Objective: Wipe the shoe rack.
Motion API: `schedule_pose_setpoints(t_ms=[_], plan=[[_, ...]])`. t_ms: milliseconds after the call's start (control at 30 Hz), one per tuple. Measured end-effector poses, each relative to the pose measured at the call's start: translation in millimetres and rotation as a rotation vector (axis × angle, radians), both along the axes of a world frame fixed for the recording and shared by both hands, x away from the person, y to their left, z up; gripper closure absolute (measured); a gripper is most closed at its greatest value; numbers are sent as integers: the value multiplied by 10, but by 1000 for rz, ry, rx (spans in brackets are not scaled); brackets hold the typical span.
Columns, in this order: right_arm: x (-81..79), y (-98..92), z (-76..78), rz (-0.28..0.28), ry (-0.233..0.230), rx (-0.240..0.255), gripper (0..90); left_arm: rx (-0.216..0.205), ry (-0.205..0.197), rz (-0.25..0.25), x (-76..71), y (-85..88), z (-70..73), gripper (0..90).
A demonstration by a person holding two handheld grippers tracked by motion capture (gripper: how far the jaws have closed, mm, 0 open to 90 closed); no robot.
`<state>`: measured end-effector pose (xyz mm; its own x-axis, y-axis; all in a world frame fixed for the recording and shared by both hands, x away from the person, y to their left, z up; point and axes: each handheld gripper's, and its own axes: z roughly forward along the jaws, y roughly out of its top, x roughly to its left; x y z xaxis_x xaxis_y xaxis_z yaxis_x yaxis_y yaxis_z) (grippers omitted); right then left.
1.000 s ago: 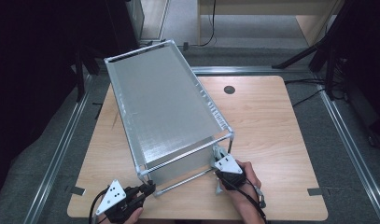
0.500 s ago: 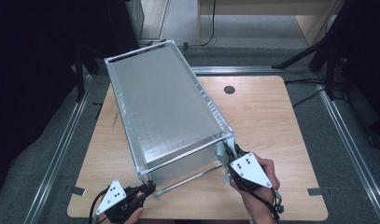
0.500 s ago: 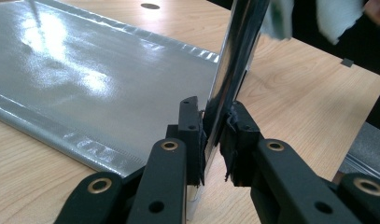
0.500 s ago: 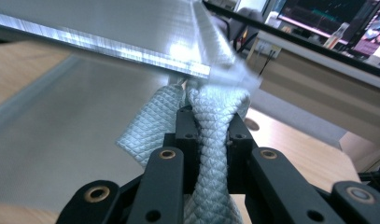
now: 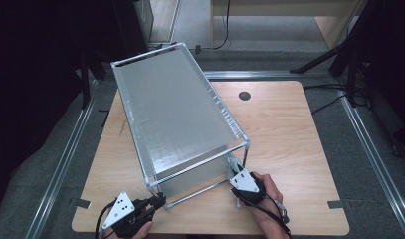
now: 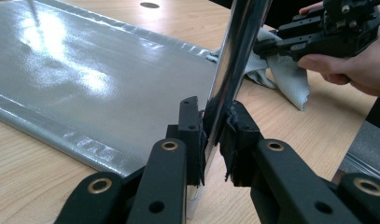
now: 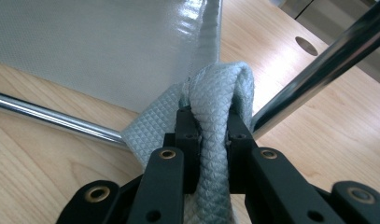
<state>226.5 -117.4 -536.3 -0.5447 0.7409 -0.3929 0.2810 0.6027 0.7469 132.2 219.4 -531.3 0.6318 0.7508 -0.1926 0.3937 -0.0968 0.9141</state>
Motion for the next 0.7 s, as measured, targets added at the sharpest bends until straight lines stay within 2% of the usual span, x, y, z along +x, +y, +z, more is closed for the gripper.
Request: schedule_pose_setpoints(t_ms=[67, 167, 267, 333, 400, 433, 567, 633, 700], plan=[[-17, -31, 56, 5, -12, 3, 800, 0, 0, 0, 2, 1, 0, 790], [-76, -141, 318, -9, -48, 108, 796, -1, 2, -1, 6, -2, -1, 790], [-120, -228, 515, -18, -80, 161, 793, 0, 2, 1, 5, -5, -1, 789], [-146, -283, 625, -27, -100, 184, 794, -1, 3, 0, 6, -4, -3, 790], [-156, -308, 674, -31, -113, 189, 798, -1, 3, -1, 8, -4, -4, 790], [-177, -363, 787, -51, -130, 214, 807, -1, 3, 0, 8, -4, -4, 790], [-201, -479, 1012, -98, -172, 293, 815, -5, 5, -1, 12, -4, -6, 789], [-205, -523, 1151, -125, -208, 337, 818, -2, 5, -3, 13, -2, -6, 789], [-195, -527, 1297, -130, -234, 385, 819, -2, 6, -4, 18, -3, -5, 790]])
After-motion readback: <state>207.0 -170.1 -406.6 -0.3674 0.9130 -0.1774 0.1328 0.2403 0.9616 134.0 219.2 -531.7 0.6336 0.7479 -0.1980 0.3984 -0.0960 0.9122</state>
